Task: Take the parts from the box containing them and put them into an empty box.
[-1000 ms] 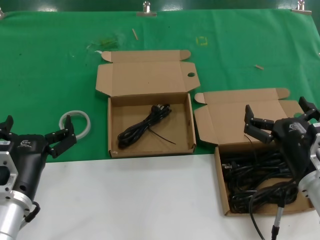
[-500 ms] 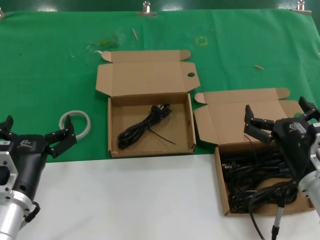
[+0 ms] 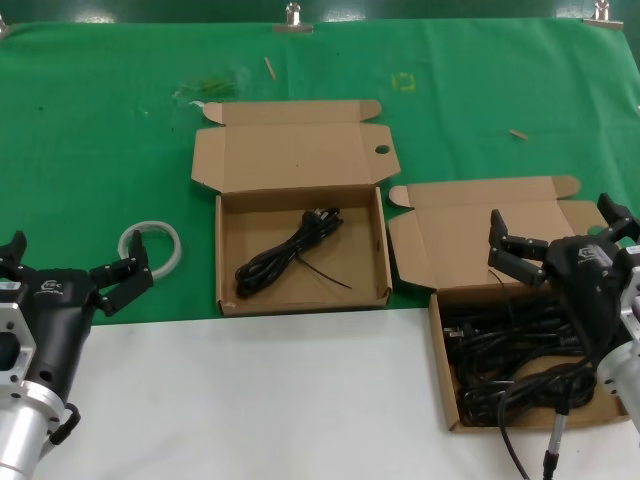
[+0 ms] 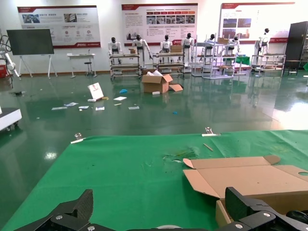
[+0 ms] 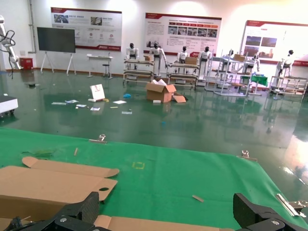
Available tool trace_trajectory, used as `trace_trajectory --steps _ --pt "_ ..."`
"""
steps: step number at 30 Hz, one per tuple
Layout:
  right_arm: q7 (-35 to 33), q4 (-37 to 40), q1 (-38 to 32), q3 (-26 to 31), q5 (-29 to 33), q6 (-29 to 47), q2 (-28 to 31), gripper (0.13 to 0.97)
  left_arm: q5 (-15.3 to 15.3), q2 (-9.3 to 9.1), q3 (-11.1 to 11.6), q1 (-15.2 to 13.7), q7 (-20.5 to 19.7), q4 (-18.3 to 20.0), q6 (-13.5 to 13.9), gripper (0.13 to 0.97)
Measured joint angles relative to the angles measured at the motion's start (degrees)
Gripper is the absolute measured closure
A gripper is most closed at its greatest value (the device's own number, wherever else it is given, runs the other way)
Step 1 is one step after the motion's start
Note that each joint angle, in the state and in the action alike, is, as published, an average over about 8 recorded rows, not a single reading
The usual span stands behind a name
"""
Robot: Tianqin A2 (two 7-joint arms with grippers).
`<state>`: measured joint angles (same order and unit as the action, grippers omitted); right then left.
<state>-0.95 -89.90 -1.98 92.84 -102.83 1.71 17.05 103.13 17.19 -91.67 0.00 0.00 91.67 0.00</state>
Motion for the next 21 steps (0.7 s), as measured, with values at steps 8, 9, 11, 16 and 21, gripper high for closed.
trace_trajectory --steps 8,9,11,16,21 --pt "0.0 0.0 0.0 0.0 0.0 0.0 0.0 0.129 0.0 0.0 0.0 0.0 0.0 0.0 0.0 0.132" --pt "0.0 0.0 0.0 0.0 0.0 0.0 0.0 0.129 0.0 0.0 0.0 0.0 0.0 0.0 0.0 0.132" --pt "0.0 0.0 0.0 0.0 0.0 0.0 0.0 0.129 0.0 0.0 0.0 0.0 0.0 0.0 0.0 0.132" --pt "0.0 0.0 0.0 0.0 0.0 0.0 0.0 0.129 0.0 0.0 0.0 0.0 0.0 0.0 0.0 0.132" --pt "0.0 0.0 0.0 0.0 0.0 0.0 0.0 0.129 0.0 0.0 0.0 0.0 0.0 0.0 0.0 0.132"
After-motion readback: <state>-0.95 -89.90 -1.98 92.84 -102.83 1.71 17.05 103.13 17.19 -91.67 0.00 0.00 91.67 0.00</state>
